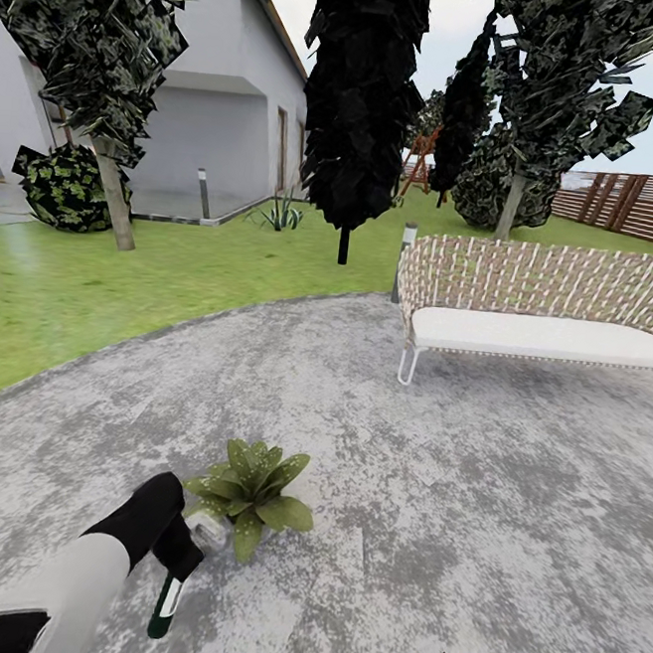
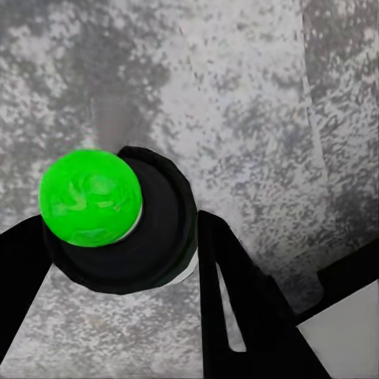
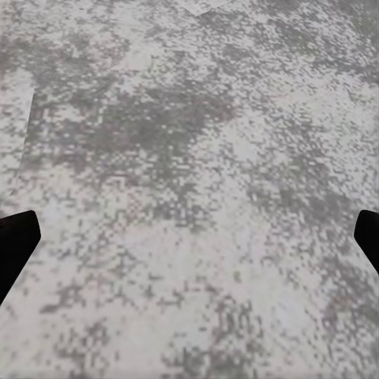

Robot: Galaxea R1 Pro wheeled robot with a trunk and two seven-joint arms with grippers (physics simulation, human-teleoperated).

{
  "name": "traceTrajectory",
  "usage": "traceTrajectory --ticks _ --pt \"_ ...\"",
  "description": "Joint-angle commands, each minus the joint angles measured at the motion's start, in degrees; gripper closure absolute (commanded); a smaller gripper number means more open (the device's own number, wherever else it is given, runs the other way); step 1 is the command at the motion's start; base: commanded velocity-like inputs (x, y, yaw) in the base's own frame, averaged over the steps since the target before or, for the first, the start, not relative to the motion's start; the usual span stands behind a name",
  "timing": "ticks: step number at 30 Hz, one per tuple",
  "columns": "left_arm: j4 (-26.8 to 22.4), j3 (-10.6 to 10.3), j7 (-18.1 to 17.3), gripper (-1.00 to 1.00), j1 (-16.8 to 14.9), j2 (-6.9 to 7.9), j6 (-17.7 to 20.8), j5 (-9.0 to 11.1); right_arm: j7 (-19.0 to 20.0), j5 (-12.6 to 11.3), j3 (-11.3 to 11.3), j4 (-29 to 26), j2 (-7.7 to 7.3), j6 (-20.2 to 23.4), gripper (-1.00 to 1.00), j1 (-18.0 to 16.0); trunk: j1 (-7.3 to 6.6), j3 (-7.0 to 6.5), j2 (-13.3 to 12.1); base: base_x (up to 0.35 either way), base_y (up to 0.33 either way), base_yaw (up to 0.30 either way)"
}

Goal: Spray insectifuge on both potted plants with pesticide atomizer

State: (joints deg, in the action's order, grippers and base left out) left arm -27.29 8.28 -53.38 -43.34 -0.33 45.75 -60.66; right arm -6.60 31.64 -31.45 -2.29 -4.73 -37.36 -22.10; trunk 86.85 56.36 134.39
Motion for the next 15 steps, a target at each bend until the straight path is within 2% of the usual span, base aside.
traceTrajectory --ticks 1,3,6,7,10,11,15 --pt "0.03 0.21 -0.45 1.00 0.04 0.51 0.19 -0.18 -0.43 0.61 -0.19 0.10 -0.01 -0.16 -1.00 -0.05 -0.01 0.05 0.02 0.000 0.000 0.000" --pt "0.11 -1.78 -0.72 1.00 0.25 1.39 -0.18 -0.10 -0.43 0.61 -0.18 0.12 -0.01 -0.17 -1.00 -0.05 -0.01 0.05 0.02 0.000 0.000 0.000" --pt "0.13 -6.28 -2.15 1.00 0.27 1.62 -0.29 0.06 -0.43 0.61 -0.17 0.17 -0.01 -0.17 -1.00 -0.05 -0.01 0.05 0.02 0.000 0.000 0.000" --pt "0.13 -7.00 -3.25 1.00 0.24 1.63 -0.30 0.06 -0.43 0.61 -0.16 0.17 -0.01 -0.17 -1.00 -0.05 -0.01 0.05 0.02 0.000 0.000 0.000" --pt "0.00 -8.79 -7.86 1.00 -0.35 1.45 -0.31 -0.28 -0.43 0.61 -0.18 0.18 -0.07 -0.17 -1.00 -0.05 -0.01 0.05 0.02 0.000 0.000 0.000" --pt "0.00 -9.06 -8.52 1.00 -0.47 1.06 -0.31 -0.32 -0.43 0.61 -0.17 0.18 -0.09 -0.15 -1.00 -0.05 -0.01 0.05 0.02 0.000 0.000 0.000" --pt "0.09 -9.22 -8.64 1.00 -0.06 1.59 -0.31 -0.38 -0.43 0.61 -0.13 0.18 -0.10 -0.11 -1.00 -0.05 -0.01 0.05 0.02 0.000 0.000 0.000"
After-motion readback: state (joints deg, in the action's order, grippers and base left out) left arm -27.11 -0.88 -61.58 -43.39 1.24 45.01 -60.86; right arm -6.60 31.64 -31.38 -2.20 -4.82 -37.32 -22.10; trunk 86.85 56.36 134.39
